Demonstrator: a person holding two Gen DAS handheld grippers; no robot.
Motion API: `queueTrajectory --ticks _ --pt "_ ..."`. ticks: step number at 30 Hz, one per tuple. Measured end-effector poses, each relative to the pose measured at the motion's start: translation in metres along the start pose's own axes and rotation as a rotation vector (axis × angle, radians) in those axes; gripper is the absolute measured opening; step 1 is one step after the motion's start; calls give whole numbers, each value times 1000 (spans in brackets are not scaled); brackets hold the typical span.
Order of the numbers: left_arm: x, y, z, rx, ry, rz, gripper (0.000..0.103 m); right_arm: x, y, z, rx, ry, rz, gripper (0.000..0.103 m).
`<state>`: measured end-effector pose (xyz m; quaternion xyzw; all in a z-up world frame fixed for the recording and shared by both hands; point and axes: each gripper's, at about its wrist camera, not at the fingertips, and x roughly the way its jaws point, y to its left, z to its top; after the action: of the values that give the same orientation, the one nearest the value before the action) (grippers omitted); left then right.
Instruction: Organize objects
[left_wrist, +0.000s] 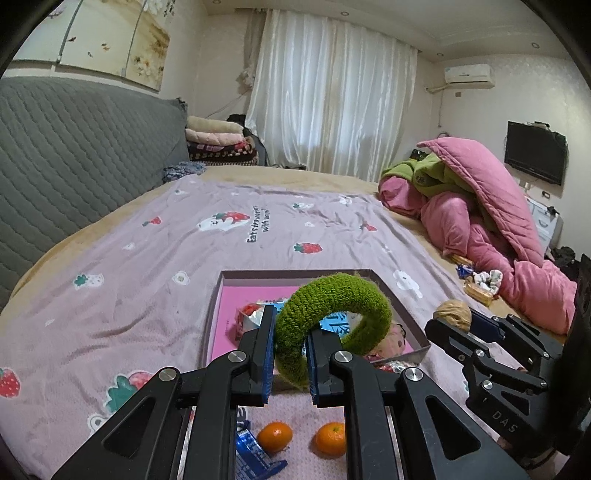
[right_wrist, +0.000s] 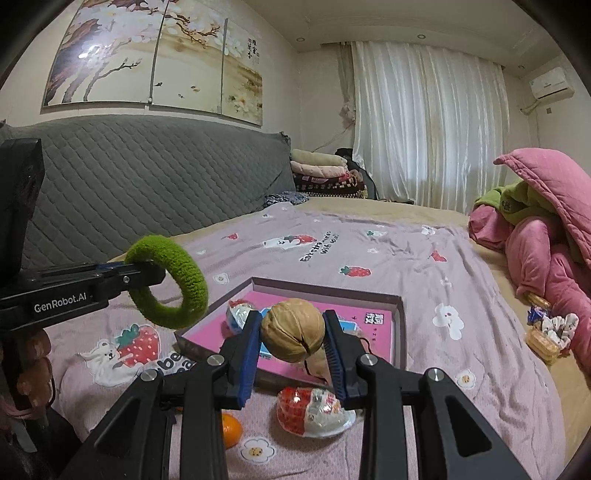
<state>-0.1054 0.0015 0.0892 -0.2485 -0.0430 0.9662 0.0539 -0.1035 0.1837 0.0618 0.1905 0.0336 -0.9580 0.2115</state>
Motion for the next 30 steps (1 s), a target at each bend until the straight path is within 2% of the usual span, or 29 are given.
queueTrajectory --ticks 11,30 --pt "16 10 1 1 15 29 15 25 12 10 -21 10 29 34" --pt "55 31 -15 -24 90 35 15 56 19 3 -23 67 48 34"
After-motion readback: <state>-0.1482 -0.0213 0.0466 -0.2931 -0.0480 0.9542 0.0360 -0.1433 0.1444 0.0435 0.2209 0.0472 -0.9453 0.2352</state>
